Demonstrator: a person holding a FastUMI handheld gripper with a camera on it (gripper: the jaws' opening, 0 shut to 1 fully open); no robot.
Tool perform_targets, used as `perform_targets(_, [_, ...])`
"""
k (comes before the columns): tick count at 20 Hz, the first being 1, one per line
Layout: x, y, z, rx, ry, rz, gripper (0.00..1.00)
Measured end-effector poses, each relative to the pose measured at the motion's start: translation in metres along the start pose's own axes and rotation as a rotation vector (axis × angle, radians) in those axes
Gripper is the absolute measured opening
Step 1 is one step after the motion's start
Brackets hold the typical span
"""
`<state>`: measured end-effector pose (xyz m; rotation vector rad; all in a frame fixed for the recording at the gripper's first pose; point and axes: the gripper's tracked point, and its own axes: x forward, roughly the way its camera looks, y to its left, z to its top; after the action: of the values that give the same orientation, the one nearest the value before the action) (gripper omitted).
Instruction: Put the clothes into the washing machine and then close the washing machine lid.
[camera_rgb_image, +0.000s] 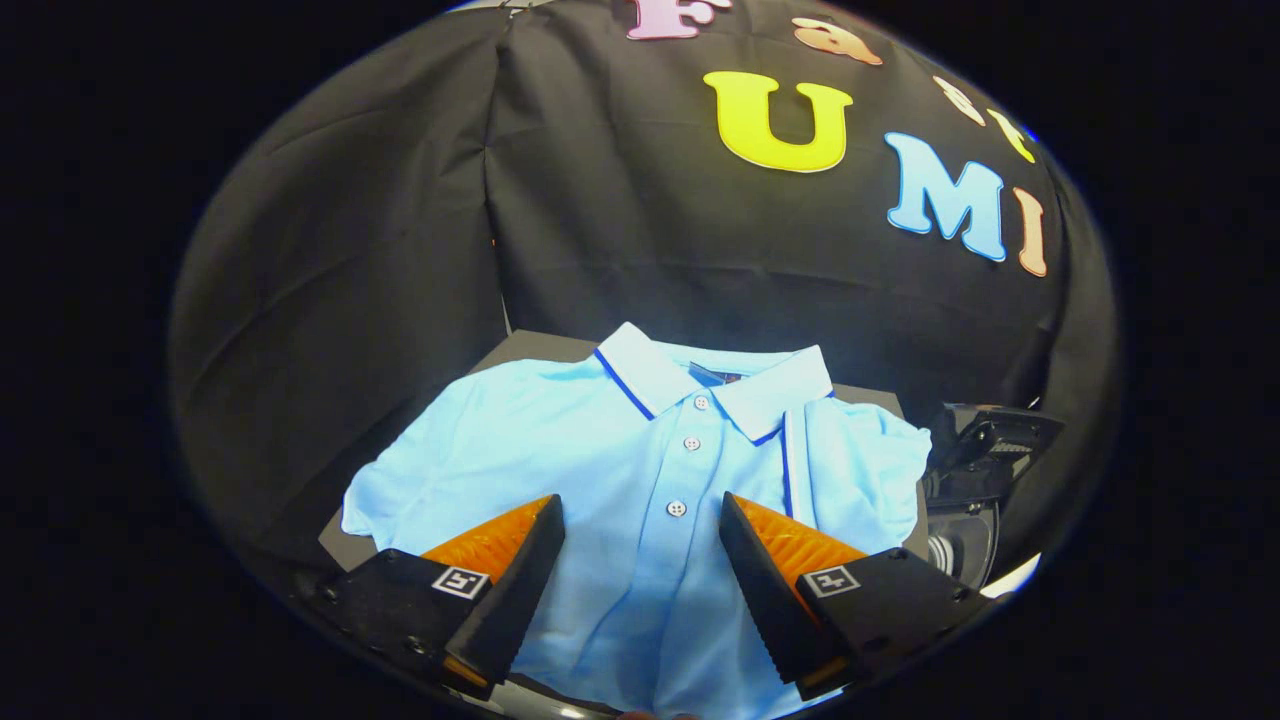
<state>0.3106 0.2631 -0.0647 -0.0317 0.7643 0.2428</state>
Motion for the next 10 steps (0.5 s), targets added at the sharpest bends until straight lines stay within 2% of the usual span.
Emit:
perform_targets(6, [0.0028, 0.0027, -0.0018, -0.033, -0.02, 0.013, 1.0])
perform_targets(9, [0.0036, 0.0085, -0.0003, -0.065, -0.051, 0.057, 1.0])
perform_targets(10, [0.005, 0.0093, 0.0002, -0.076, -0.07, 0.063, 0.92])
